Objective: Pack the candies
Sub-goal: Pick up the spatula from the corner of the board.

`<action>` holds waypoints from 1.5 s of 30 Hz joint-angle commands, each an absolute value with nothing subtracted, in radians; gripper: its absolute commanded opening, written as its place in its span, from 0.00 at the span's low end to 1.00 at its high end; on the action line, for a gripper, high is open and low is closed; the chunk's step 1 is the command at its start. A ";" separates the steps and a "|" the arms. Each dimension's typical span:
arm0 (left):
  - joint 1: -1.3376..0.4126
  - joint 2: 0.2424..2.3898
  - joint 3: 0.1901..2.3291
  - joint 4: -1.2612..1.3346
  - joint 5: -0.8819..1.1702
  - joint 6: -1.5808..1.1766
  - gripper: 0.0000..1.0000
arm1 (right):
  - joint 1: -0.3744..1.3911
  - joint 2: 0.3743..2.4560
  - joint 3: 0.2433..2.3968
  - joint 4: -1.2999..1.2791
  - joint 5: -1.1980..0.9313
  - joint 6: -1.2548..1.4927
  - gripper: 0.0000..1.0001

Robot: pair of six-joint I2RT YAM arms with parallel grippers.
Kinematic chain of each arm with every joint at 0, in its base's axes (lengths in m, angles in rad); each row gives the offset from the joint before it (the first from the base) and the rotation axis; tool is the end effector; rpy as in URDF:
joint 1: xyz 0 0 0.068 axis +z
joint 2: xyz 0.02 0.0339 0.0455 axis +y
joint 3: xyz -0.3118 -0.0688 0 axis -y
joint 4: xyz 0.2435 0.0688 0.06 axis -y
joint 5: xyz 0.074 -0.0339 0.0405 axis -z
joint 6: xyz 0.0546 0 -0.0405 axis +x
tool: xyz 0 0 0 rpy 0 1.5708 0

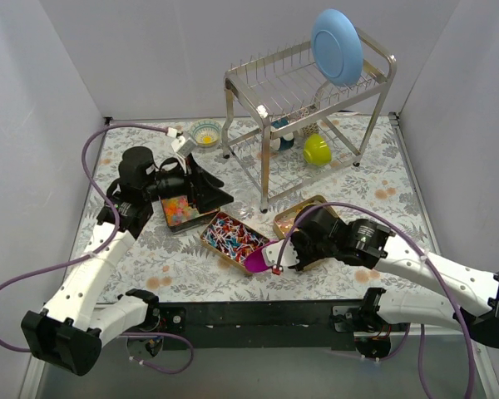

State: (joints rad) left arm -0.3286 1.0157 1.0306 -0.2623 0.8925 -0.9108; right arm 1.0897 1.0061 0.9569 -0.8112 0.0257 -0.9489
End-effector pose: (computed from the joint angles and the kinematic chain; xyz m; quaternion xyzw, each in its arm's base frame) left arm 0.1786 -0.1058 0.4156 0.0498 0.7579 -0.5991 0.2535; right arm 0.0860 0.1617 0.3274 -0.7962 0.4950 0.0124 0.3477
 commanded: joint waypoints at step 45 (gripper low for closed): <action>-0.371 1.103 0.808 -0.158 1.144 -0.988 0.00 | 0.827 1.174 1.453 -0.859 -0.380 -0.657 0.60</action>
